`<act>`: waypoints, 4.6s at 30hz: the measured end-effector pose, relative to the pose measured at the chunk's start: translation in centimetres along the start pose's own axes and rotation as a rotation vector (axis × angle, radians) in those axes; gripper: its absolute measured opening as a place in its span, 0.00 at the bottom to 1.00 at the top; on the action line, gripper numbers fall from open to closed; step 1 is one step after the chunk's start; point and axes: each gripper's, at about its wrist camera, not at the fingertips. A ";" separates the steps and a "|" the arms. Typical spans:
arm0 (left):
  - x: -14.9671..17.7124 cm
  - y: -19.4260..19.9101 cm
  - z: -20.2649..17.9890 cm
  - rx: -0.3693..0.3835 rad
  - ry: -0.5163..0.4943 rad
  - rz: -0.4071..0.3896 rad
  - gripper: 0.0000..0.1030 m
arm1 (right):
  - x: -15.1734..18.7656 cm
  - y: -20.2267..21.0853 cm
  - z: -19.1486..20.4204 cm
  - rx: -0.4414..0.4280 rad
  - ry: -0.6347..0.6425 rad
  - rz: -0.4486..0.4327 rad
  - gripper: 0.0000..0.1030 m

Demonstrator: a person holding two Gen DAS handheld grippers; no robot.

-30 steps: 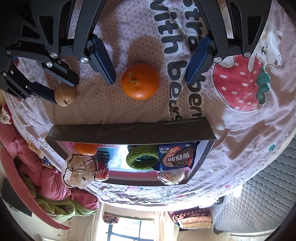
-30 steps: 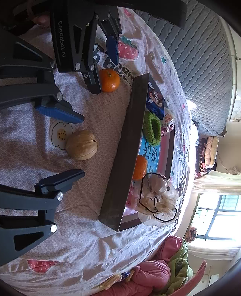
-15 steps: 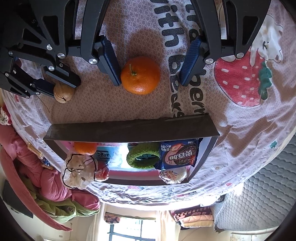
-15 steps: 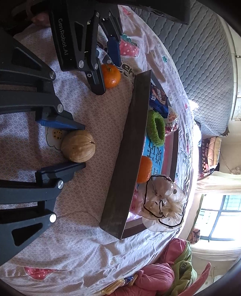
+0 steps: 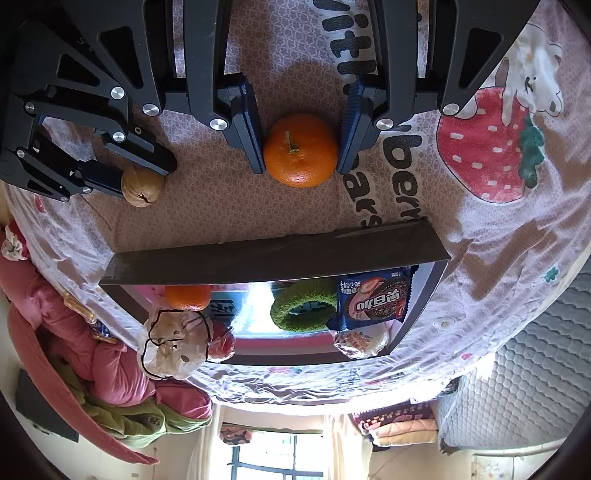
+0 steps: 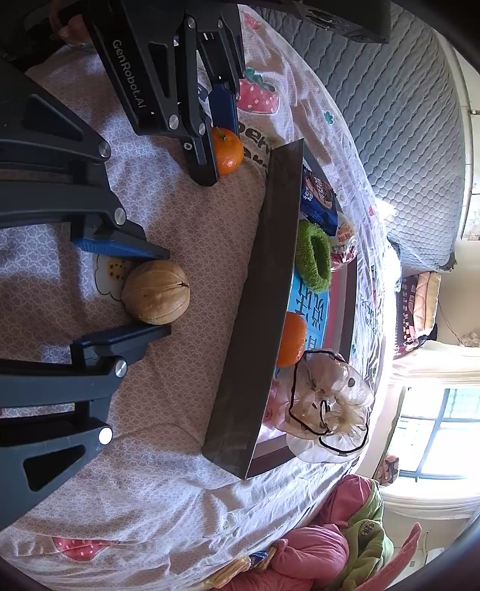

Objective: Organize objects
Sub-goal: 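Close the left gripper on the orange while the right closes on the walnut, then lift and carry the orange with the left gripper while the right carries the walnut over the tray, then lower the orange into the tray with the left gripper while the right lowers the walnut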

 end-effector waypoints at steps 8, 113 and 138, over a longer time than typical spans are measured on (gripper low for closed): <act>-0.1 0.4 0.1 0.009 0.010 -0.004 0.38 | -0.1 0.1 -0.1 0.001 -0.006 -0.006 0.32; -13.1 1.3 -0.5 0.043 0.085 -0.206 0.38 | -11.6 5.2 -6.7 0.058 -0.021 -0.313 0.32; -10.8 -2.6 -3.2 0.066 -0.007 -0.115 0.38 | -9.5 1.6 -7.9 0.042 -0.067 -0.172 0.32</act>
Point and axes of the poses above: each gripper's, at about its wrist camera, not at the fingertips, and y roughly against the way its jaws point, z to its left, x to its underside, and after that the axes turned 5 degrees about -x, right-handed
